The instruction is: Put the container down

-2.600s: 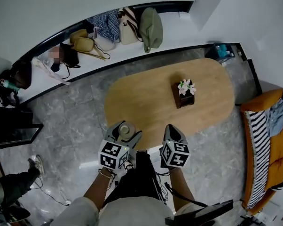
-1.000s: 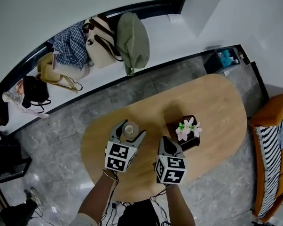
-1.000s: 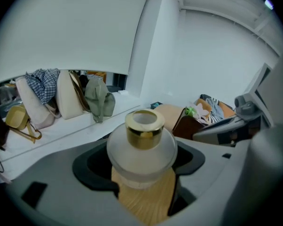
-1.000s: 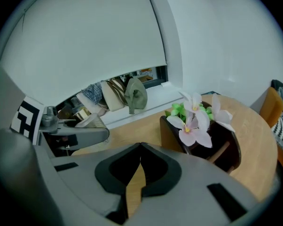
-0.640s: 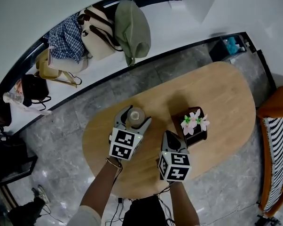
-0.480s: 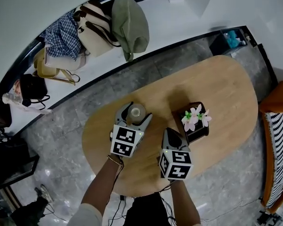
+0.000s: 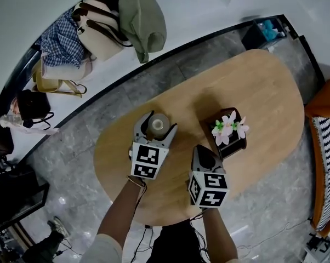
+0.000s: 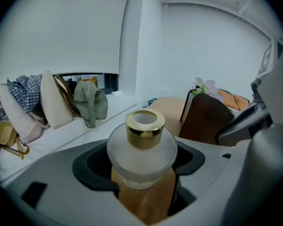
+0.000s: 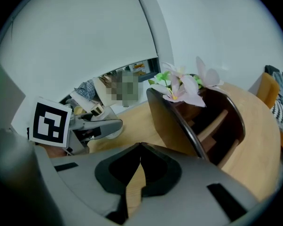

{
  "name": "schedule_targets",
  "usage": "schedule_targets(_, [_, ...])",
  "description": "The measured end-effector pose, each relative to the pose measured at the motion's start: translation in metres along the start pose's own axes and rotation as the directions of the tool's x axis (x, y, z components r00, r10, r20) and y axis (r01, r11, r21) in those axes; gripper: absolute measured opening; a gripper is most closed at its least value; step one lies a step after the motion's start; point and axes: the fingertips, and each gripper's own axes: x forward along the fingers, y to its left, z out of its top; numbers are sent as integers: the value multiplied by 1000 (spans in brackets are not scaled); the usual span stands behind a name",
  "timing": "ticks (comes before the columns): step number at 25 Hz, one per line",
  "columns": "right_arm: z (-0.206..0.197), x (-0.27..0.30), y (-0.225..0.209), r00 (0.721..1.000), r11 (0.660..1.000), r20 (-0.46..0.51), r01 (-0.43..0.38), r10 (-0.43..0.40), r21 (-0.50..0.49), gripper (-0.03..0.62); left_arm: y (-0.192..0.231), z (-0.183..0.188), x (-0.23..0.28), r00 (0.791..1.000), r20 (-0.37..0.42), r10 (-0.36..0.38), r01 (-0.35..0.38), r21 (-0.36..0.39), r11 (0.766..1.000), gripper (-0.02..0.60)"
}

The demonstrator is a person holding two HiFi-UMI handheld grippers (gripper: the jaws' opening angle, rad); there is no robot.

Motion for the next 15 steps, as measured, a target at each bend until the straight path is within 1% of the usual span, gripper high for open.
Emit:
schedule_targets(3, [-1,2,-1,1000,1000,3,-1,1,2,23,-3,0,1,1000,10,2,-2,36,999,341])
schedule_targets(6, [-3,4,0,1000,1000,3,2,-2,8,23,-6,-5,2,1000,4,-3,2,62,998,341])
schedule_targets(9, [-4,5,1,1000,1000,3,4,-4,14,23,-5,-11,2,1000,1,-4,4,55,998,341])
schedule_targets(15, [-3,9,0,1000,1000,5,18,-18,16,23,-4,-10,3,1000,20,-16,15,43,999,341])
